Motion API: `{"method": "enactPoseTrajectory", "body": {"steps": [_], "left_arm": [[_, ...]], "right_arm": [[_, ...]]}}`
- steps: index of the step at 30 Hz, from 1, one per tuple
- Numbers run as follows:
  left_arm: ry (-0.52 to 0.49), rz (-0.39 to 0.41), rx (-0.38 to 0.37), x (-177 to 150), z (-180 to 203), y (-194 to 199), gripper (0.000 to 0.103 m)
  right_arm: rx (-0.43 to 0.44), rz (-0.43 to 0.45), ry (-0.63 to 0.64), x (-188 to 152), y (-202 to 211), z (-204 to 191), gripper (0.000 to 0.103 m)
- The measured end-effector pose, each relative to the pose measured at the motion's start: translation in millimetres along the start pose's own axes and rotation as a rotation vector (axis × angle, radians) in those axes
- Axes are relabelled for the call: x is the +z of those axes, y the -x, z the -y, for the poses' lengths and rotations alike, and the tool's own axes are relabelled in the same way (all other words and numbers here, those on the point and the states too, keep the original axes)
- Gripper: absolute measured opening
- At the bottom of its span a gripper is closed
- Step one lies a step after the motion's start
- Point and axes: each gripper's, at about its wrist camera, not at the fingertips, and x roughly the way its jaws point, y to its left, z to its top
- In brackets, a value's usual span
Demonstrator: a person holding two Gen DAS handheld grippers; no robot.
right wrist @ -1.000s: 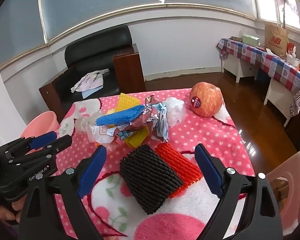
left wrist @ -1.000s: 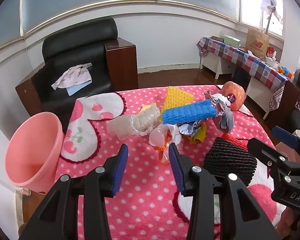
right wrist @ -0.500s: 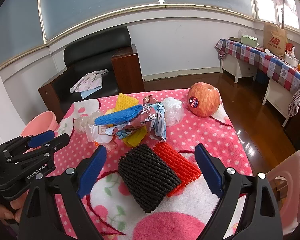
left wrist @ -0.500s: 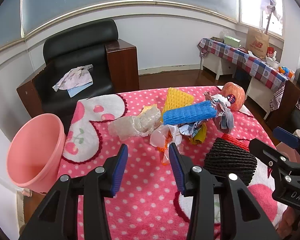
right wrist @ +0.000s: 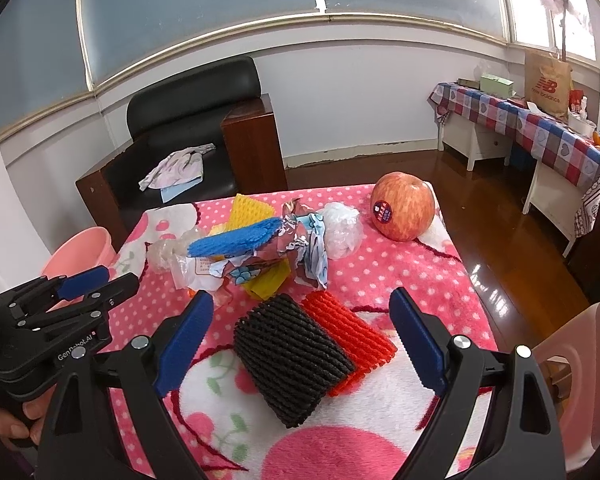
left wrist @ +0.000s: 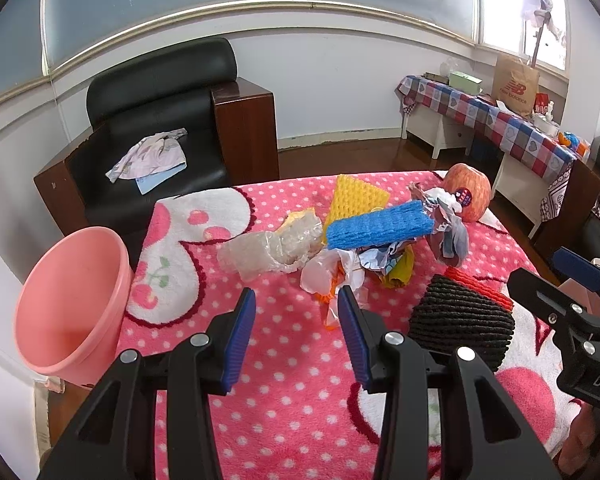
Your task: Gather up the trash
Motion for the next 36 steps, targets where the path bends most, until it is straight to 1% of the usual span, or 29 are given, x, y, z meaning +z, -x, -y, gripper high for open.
{"method": "enactPoseTrajectory", "body": {"steps": [27, 29, 33, 34, 35, 36], "left_arm": [[-0.003, -0.001, 0.002, -1.9, -1.5, 0.8, 0.042], [-0.006, 0.000, -0.006, -3.7, -3.9, 1.0, 0.042], [-0.009, 0.006, -0.042, -7.5, -8.5, -2.5, 0.042], [-0.007, 0.004, -0.049, -7.8, -9.8, -3.6, 0.044], [-0.002, -0.001, -0.060, -8.4, -11.5, -4.8, 0.048], [0.006, -0.006, -0.077, -9.4, -13.9, -5.7, 0.048]], "right_arm": [[0.005, -0.009, -0.009, -2.1, -0.6, 4.8, 0.090], [0.001, -0.011, -0.007, -2.4, 0.0, 7.1, 0.087], [-0.018, -0.007, -0.016, -5.8, 3.9, 18.4, 0.086], [-0.025, -0.009, -0.021, -7.2, 4.6, 22.4, 0.086], [-0.031, -0.012, -0.029, -8.8, 5.2, 26.9, 0.086], [-0.033, -0.014, -0.034, -10.3, 6.2, 30.5, 0.085]]}}
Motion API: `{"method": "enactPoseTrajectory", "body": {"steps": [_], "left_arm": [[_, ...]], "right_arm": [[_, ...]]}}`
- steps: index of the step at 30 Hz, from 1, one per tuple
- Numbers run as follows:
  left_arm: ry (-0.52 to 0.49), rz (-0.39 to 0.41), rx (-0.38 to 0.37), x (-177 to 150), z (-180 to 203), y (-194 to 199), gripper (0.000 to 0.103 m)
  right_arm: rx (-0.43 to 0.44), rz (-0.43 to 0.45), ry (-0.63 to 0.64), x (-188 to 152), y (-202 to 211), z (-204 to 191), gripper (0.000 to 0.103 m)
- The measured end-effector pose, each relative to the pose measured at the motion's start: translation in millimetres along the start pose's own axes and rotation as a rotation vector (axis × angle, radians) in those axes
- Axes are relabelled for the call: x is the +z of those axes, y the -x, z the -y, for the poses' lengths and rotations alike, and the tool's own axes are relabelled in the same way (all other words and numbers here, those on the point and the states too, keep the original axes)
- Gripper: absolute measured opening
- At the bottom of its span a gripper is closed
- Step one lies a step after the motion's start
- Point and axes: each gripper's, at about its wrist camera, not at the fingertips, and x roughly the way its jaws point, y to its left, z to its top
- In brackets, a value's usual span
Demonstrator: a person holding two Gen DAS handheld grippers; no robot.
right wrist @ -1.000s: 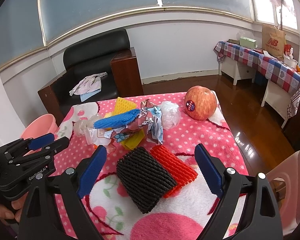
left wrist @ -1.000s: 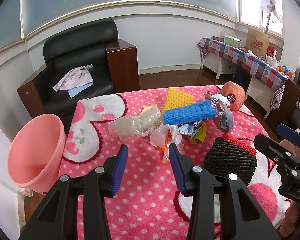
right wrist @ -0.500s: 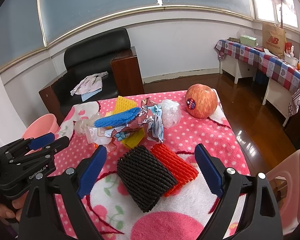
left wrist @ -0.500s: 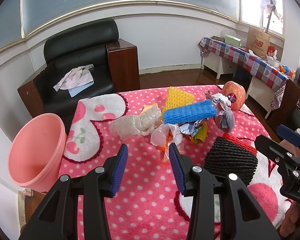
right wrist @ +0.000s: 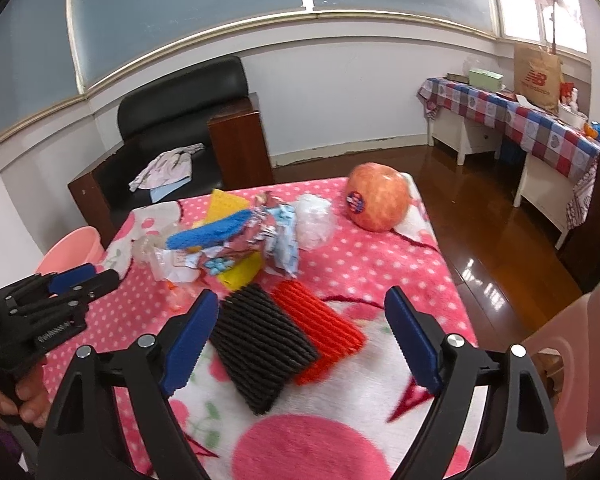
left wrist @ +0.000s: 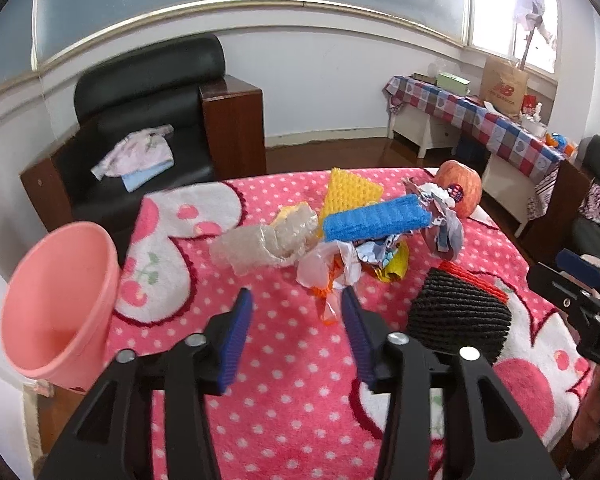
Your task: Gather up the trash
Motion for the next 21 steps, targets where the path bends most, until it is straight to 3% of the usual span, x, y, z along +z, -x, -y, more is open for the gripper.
{"method": "enactPoseTrajectory", "body": {"steps": [7, 12, 17, 21], "left_arm": [[0.034, 0.001, -0.080, -0.7, -8.0, -0.2, 0.049], [0.019, 0.005, -0.084, 4.2, -2.2, -1.8, 0.049], [0.009, 0.035, -0.035, 15.6, -8.4, -1.3, 0.049], [0.057, 0.030, 0.010, 27.9, -29.4, -8.3, 0.049]], "right_arm": [[0.007, -0.036, -0.053, -11.9, -4.6, 25.7, 0.073], [0.043, -0.046, -0.058, -12.6, -12.8, 27.7, 0.067], [0.083, -0.036, -0.048, -5.2, -18.6, 21.9, 0.067], [0.140, -0.032, -0.031, 5.4, -25.5, 10.3, 0.067]]}}
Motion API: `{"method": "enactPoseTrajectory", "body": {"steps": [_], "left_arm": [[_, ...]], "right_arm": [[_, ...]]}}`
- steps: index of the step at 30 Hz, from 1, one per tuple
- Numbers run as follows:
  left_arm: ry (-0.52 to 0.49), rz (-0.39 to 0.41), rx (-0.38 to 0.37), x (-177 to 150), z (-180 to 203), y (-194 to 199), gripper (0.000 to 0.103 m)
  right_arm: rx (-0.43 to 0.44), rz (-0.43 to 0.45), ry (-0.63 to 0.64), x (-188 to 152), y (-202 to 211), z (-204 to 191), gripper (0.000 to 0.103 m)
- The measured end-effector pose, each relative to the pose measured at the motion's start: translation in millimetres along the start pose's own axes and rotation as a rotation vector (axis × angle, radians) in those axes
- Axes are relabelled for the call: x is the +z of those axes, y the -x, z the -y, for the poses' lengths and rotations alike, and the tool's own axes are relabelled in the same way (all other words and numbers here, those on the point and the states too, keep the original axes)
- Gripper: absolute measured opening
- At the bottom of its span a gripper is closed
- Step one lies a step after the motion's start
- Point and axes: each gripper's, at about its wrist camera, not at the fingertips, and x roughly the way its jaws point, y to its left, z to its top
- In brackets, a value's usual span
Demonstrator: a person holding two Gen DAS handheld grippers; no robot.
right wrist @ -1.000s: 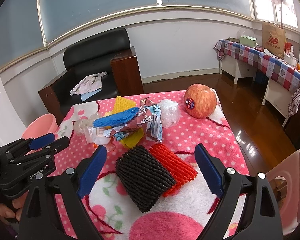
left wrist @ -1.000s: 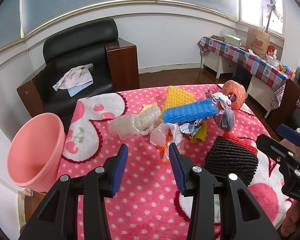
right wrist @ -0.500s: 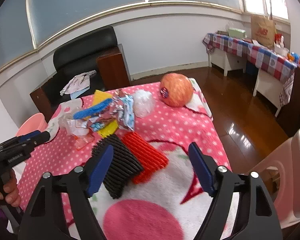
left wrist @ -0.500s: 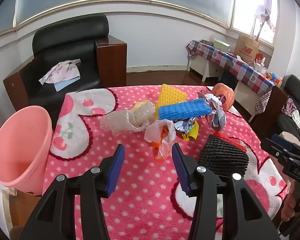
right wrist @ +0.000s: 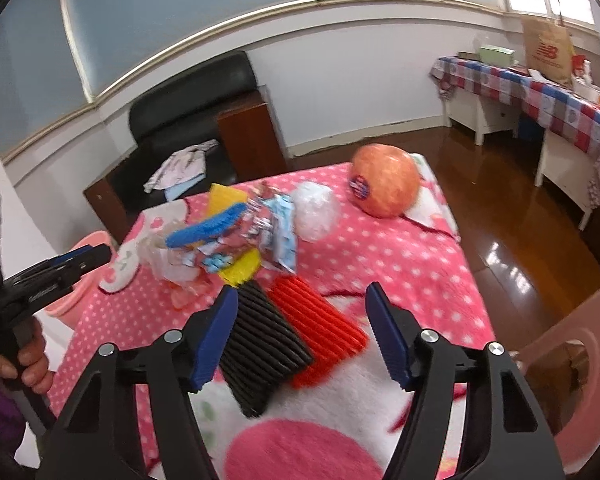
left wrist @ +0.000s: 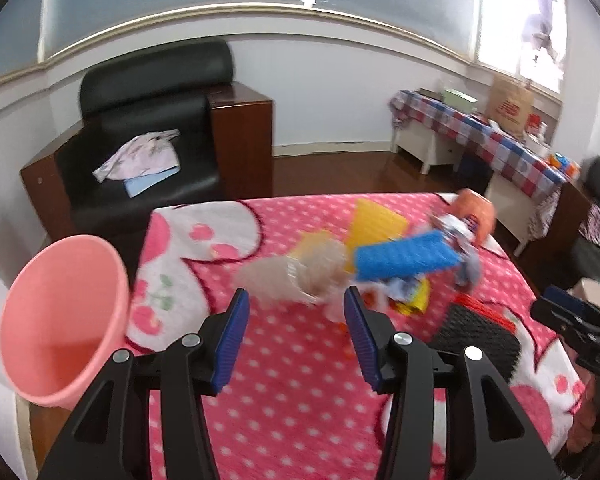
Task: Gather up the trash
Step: 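Grasp the clear plastic bag with the left gripper while the right gripper grasps the blue foam net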
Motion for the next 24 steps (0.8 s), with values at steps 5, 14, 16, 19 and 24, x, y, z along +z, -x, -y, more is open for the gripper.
{"method": "enactPoseTrajectory", "body": {"steps": [5, 14, 16, 19, 24], "left_arm": [[0.066, -0.035, 0.006, 13.1, -14.4, -24.5, 0.053], [0.177, -0.150, -0.066, 9.1, -32.8, -82.6, 0.052], [0.177, -0.131, -0.092, 8.2, -32.2, -83.2, 0.029], [0.146, -0.114, -0.103, 6.0, -27.0, -77.9, 0.006], [0.116, -0.069, -0.084, 2.6, -25.8, -53.4, 0.005]], "right_arm": [[0.048, 0.018, 0.033, 13.5, -9.1, -14.8, 0.067], [0.096, -0.002, 0.030, 27.6, -31.5, -19.4, 0.067], [0.102, -0.005, 0.034, 29.6, -35.5, -21.8, 0.067], [0.119, -0.007, 0.037, 31.4, -39.8, -25.8, 0.067], [0.153, -0.018, 0.027, 33.1, -47.7, -30.1, 0.067]]}}
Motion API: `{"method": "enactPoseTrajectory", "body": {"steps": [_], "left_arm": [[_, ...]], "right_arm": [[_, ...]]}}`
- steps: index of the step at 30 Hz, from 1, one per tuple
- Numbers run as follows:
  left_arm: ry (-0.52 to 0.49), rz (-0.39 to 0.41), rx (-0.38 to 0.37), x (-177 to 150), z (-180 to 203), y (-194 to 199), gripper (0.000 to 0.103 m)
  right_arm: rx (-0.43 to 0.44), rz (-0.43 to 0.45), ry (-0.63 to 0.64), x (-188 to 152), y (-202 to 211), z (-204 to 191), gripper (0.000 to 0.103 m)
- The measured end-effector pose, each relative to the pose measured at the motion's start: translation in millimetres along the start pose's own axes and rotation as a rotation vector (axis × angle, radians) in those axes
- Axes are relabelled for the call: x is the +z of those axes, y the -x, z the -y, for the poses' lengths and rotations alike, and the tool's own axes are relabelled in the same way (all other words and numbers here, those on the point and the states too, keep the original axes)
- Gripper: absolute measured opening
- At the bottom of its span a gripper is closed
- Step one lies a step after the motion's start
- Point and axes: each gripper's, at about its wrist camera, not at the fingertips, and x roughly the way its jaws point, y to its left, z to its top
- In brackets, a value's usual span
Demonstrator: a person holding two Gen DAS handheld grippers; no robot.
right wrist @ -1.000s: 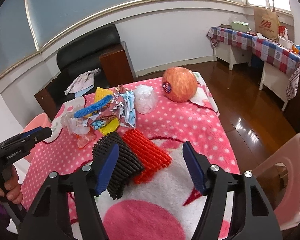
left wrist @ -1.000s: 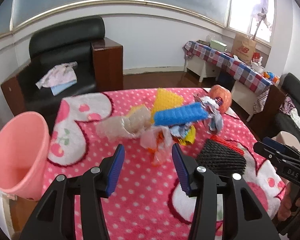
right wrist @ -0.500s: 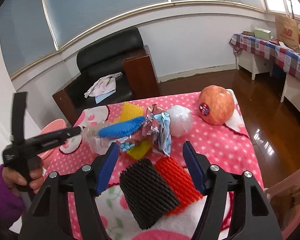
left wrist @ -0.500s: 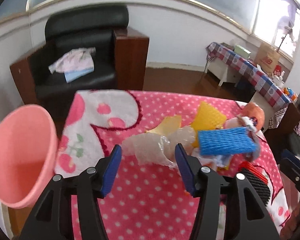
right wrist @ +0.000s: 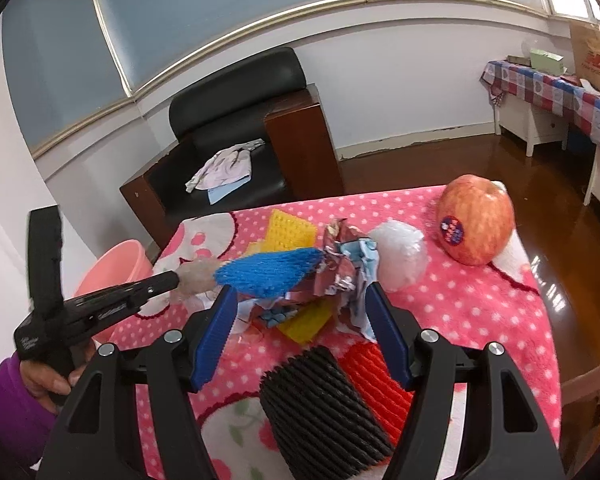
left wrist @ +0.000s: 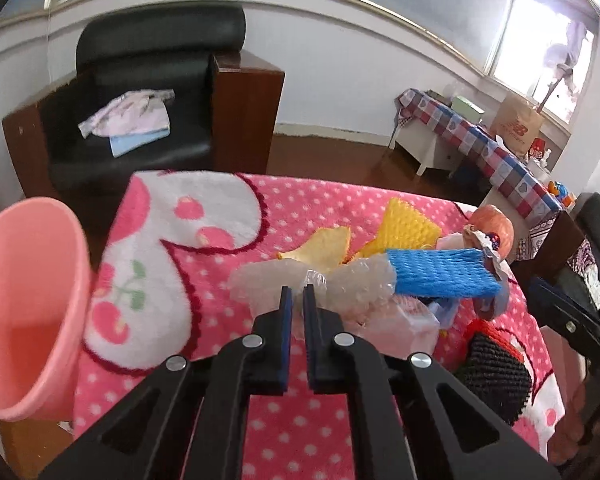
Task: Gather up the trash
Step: 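Grasp the clear plastic bag with the left gripper while the right gripper grasps the blue foam net, then carry the blue foam net to the pink bucket and release it with the right gripper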
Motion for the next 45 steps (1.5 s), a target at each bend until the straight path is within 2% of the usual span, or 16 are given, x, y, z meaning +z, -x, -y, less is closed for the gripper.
{"method": "enactPoseTrajectory", "body": {"steps": [4, 8, 12, 14, 21, 24, 25, 26, 31, 37, 45], "left_arm": [[-0.015, 0.037, 0.008, -4.0, -0.4, 24.7, 0.004], [-0.019, 0.063, 0.017, -8.6, -2.4, 47.9, 0.004], [-0.005, 0.080, 0.031, -13.5, -3.6, 66.6, 0.004], [0.005, 0.088, 0.039, -15.5, -4.2, 75.4, 0.004], [0.009, 0.088, 0.069, -23.4, -1.8, 89.4, 0.005], [0.003, 0.086, 0.076, -26.1, 1.7, 94.5, 0.005], [0.000, 0.087, 0.077, -26.8, 3.5, 96.0, 0.005], [-0.002, 0.089, 0.079, -27.6, 5.3, 98.0, 0.005], [-0.004, 0.099, 0.087, -29.0, 6.9, 104.2, 0.005], [0.011, 0.127, 0.100, -26.8, 1.9, 114.2, 0.005], [0.027, 0.154, 0.165, -23.9, -15.2, 126.5, 0.005]], "right_arm": [[0.046, -0.006, 0.012, 4.3, -6.1, -10.2, 0.067], [0.106, -0.036, 0.128, 16.3, -11.6, -31.2, 0.067], [0.097, -0.070, 0.249, 28.0, -26.2, -46.7, 0.066], [0.086, -0.110, 0.275, 28.7, -36.7, -49.0, 0.049], [0.012, -0.194, 0.272, 13.0, -57.8, -39.5, 0.035], [-0.007, -0.211, 0.271, 7.8, -59.9, -36.5, 0.020], [-0.018, -0.218, 0.271, 5.8, -63.1, -36.4, 0.011], [-0.027, -0.222, 0.267, 3.8, -64.4, -35.1, 0.006], [-0.001, -0.165, 0.193, 5.2, -46.8, -27.0, 0.005], [0.106, -0.093, 0.139, 14.8, -12.6, -36.7, 0.005], [0.266, -0.068, 0.041, 25.0, -5.4, -59.7, 0.005]]}}
